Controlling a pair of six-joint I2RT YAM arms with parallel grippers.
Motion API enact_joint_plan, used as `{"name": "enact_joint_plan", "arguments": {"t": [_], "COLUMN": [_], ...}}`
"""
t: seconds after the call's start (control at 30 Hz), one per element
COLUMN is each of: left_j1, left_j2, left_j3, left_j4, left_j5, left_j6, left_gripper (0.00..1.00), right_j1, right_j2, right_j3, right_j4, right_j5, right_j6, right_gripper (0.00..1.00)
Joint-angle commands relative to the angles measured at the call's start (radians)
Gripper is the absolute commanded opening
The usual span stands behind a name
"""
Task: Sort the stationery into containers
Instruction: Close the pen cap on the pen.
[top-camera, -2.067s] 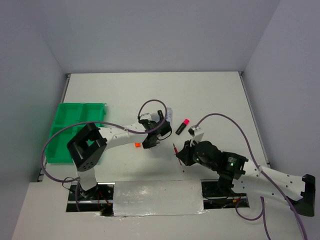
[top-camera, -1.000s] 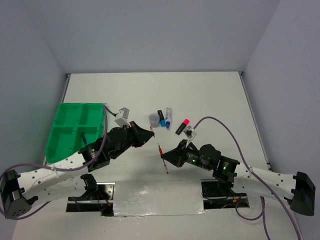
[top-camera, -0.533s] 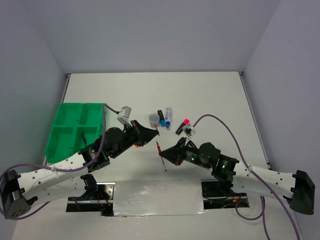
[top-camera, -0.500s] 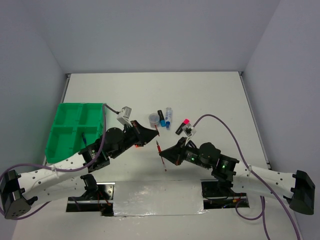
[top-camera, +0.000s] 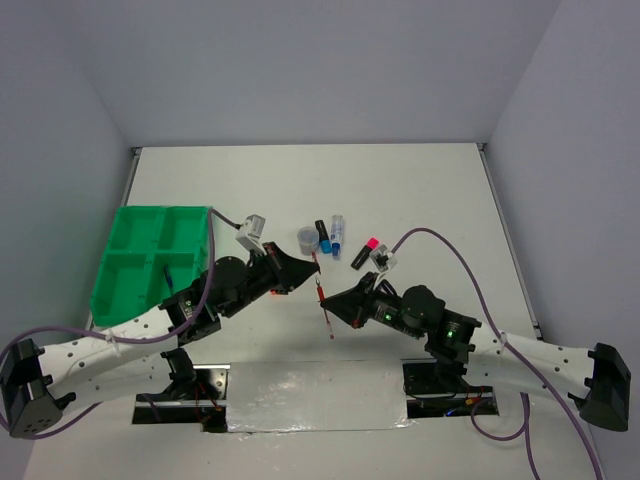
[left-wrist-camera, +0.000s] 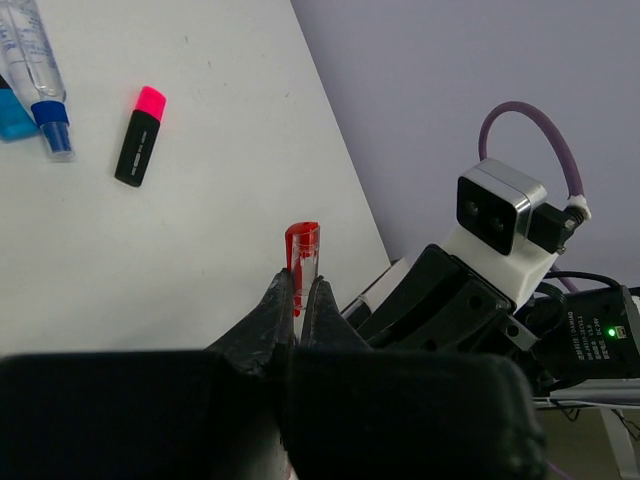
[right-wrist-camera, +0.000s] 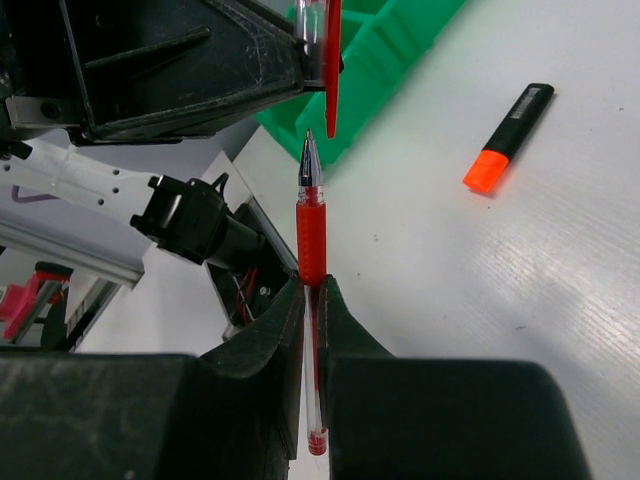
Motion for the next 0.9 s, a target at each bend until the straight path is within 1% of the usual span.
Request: {"name": "enact_joint_plan", "arguments": {"t": [0.0, 0.63, 0.87], "left_j1": [-0.004, -0.003, -0.004], "left_j2": [0.009, 0.026, 0.018], "left_j3": [-0.012, -0.026, -0.046], "left_j4": [0.076, 0.104, 0.122], "left_j5": [0.022, 0.051, 0.053], "left_j6": [-0.001, -0.004, -0.014], "left_gripper": [0.0, 0.0, 0.0], "right_j1": [0.003, 0.001, 0.001], "right_j2": [-0.022, -0.017, -0.023], "right_j3": [0.051, 0.074, 0.081], "right_j4": [0.033, 0.001, -0.008], "right_j5": [0.038, 0.109, 0.168], "right_j6": [-0.023, -0.02, 0.006], "right_gripper": [0.0, 0.0, 0.0]}}
